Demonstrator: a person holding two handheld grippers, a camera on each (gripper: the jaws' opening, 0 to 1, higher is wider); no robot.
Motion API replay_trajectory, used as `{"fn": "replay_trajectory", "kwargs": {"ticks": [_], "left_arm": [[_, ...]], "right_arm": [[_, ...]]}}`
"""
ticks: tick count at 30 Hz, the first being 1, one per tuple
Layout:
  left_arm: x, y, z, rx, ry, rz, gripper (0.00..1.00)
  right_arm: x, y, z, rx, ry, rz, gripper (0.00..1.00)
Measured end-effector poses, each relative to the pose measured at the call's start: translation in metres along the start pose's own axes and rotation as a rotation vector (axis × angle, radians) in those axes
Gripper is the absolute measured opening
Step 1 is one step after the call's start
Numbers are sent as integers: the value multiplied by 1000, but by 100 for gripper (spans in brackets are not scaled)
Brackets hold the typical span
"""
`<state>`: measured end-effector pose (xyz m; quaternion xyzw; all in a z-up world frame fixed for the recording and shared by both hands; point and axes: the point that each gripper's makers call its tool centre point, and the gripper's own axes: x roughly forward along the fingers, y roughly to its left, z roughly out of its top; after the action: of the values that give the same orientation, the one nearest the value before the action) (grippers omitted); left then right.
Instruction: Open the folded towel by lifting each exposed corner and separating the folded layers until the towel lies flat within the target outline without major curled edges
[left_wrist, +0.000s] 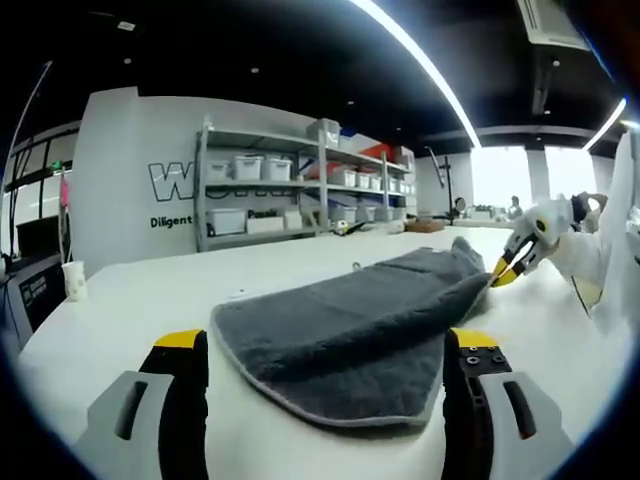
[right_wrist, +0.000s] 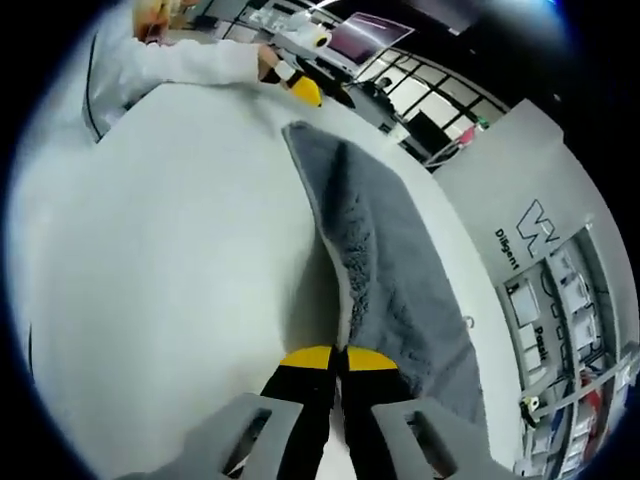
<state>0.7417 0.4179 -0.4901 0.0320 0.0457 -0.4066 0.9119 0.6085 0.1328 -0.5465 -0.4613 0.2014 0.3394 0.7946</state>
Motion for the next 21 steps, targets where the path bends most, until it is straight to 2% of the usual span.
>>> {"fn": "replay_trajectory", "kwargs": {"ticks": [15, 19, 21], "left_arm": [[0, 0, -1, -1, 2, 0, 96], [0, -1, -1, -1, 0, -1, 96], [0, -1, -1, -2, 0, -1, 96]], "right_arm": [[-5, 15, 0, -3, 26, 27, 0], [-6, 15, -1, -44, 10, 32, 0], [-8, 13, 0, -29, -5, 38, 0]]}}
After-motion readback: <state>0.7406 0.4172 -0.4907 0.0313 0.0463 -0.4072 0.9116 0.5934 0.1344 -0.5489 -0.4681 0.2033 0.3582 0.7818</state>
